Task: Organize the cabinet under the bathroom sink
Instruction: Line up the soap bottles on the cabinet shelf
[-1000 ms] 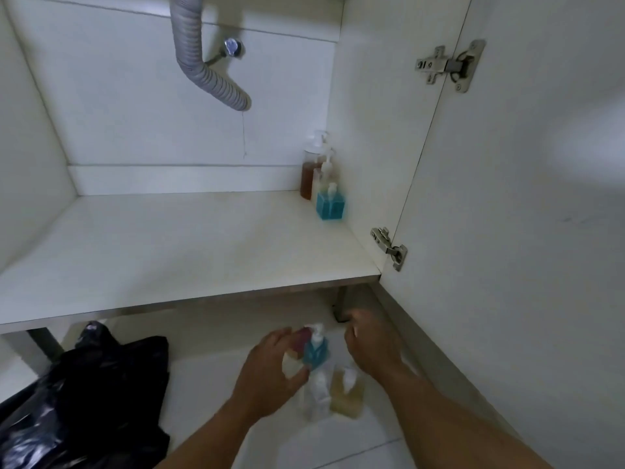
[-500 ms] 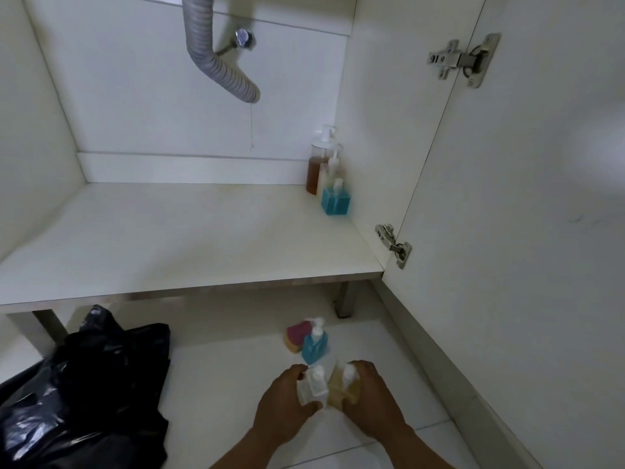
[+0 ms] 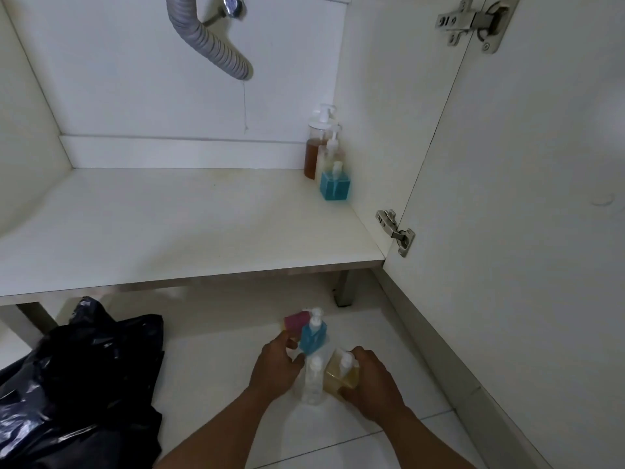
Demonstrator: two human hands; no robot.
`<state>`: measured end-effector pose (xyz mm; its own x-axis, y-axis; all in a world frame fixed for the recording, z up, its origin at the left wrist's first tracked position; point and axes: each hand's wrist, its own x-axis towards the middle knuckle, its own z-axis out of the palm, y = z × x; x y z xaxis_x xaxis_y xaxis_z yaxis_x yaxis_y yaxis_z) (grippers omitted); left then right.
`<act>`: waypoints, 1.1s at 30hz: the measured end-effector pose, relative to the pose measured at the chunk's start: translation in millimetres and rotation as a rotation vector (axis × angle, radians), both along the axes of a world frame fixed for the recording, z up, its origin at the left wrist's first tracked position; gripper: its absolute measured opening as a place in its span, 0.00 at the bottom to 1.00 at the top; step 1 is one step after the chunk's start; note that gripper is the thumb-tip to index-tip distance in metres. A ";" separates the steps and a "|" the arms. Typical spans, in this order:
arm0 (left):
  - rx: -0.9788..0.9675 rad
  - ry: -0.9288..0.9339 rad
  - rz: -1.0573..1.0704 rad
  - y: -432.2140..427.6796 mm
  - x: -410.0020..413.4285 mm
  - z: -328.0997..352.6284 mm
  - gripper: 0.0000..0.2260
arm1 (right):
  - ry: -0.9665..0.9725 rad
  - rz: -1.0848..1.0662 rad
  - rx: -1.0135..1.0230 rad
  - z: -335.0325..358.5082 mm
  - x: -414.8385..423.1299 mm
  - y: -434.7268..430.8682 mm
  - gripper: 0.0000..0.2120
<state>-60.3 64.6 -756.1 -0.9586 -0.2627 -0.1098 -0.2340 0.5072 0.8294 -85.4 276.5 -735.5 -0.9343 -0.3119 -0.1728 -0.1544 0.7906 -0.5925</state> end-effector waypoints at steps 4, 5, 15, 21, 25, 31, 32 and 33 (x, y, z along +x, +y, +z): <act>0.032 0.030 0.036 4.9 -18.8 0.6 0.22 | -0.007 -0.014 -0.017 -3.8 -3.6 0.3 0.23; 0.029 0.025 0.035 6.1 -21.5 1.1 0.23 | -0.005 -0.018 -0.017 -5.0 -4.1 0.5 0.23; -0.006 -0.022 0.070 8.5 -37.3 -4.3 0.22 | 0.011 -0.021 -0.010 -11.6 -5.5 1.6 0.21; 0.095 0.043 0.098 6.9 -20.4 -7.0 0.12 | 0.010 -0.027 -0.045 -14.8 -7.6 1.0 0.19; 0.130 -0.013 0.029 5.1 1.1 -8.4 0.09 | 0.006 -0.038 -0.061 -13.6 -5.6 -1.8 0.20; 0.082 -0.026 -0.202 5.0 25.7 -8.8 0.23 | -0.007 -0.055 -0.064 -5.7 2.2 -8.9 0.20; 0.081 -0.028 -0.232 7.8 28.5 -5.9 0.24 | -0.007 -0.054 -0.064 -5.5 4.4 -9.6 0.20; 0.066 -0.028 -0.241 10.9 30.6 -2.5 0.23 | -0.007 -0.049 -0.065 -5.6 7.3 -10.2 0.20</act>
<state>-29.7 75.5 -758.6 -0.9891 -0.0179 -0.1463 -0.1358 0.4958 0.8577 -78.1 266.3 -741.0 -0.9477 -0.2761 -0.1601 -0.1120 0.7573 -0.6434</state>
